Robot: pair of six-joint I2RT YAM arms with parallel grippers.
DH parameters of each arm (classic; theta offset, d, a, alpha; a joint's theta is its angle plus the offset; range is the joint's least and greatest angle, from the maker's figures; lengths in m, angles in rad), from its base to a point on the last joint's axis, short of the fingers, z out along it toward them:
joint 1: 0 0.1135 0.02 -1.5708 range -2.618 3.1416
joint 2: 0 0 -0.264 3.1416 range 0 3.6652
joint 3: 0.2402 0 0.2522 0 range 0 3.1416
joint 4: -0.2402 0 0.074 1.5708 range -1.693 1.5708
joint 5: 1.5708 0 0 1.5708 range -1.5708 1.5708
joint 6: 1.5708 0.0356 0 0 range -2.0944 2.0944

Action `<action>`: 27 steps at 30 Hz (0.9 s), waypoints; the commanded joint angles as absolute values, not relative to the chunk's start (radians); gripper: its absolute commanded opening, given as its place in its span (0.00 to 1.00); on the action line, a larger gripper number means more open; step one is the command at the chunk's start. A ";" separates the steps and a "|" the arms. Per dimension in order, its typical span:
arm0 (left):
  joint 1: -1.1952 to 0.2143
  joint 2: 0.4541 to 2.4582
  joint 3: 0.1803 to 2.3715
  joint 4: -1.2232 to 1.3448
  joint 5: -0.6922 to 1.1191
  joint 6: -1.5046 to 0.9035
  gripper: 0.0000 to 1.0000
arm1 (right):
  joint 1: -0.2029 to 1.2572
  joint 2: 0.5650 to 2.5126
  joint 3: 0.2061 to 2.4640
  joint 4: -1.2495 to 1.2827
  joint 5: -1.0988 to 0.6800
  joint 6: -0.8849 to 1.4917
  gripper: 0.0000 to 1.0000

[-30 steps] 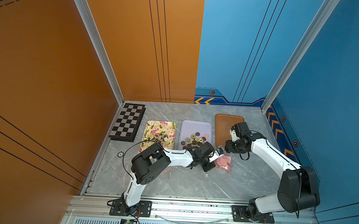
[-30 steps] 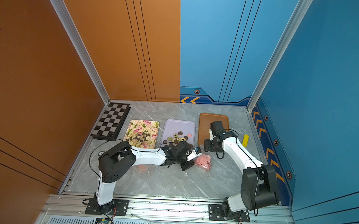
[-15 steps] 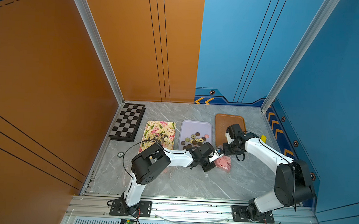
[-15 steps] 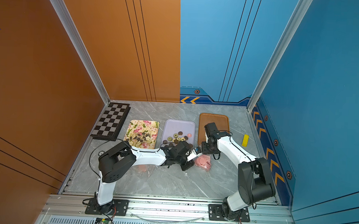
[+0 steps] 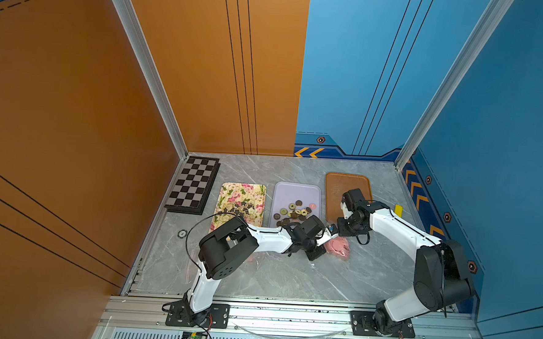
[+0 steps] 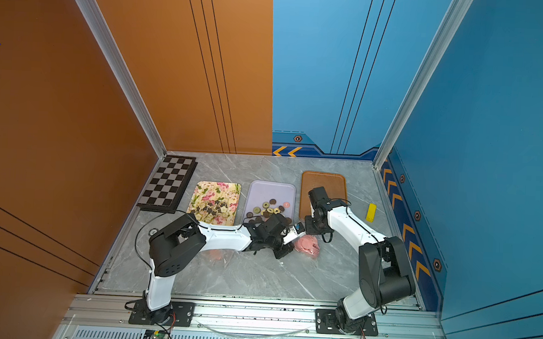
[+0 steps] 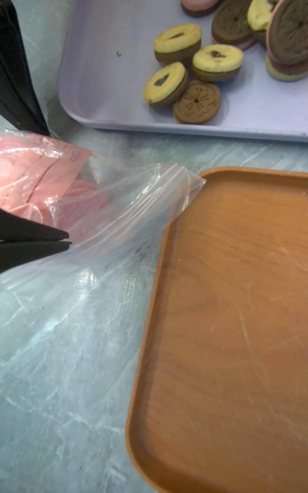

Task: Pour cookies out of the ziploc bag
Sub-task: Pick up the ziploc bag from the center of the board.

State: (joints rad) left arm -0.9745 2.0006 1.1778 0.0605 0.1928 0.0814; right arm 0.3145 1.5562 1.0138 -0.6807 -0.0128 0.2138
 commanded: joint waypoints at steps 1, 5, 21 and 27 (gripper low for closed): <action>-0.979 1.988 1.161 0.075 0.175 0.072 0.00 | 0.318 1.553 1.004 -0.693 -0.002 0.219 0.00; -0.971 1.962 1.163 0.075 0.182 0.067 0.00 | 0.312 1.532 1.038 -0.695 -0.020 0.219 0.00; -0.929 2.014 1.306 0.074 0.190 0.084 0.00 | 0.179 1.536 1.160 -0.650 -0.171 0.186 0.00; -0.911 2.060 1.337 0.067 0.195 0.074 0.00 | 0.182 1.560 1.128 -0.679 -0.122 0.180 0.37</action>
State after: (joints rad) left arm -0.9215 2.0296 1.3323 0.0742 0.1905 0.0784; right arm 0.1730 1.5505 1.1610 -0.6621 -0.1505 0.1978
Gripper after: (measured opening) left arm 0.042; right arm 0.269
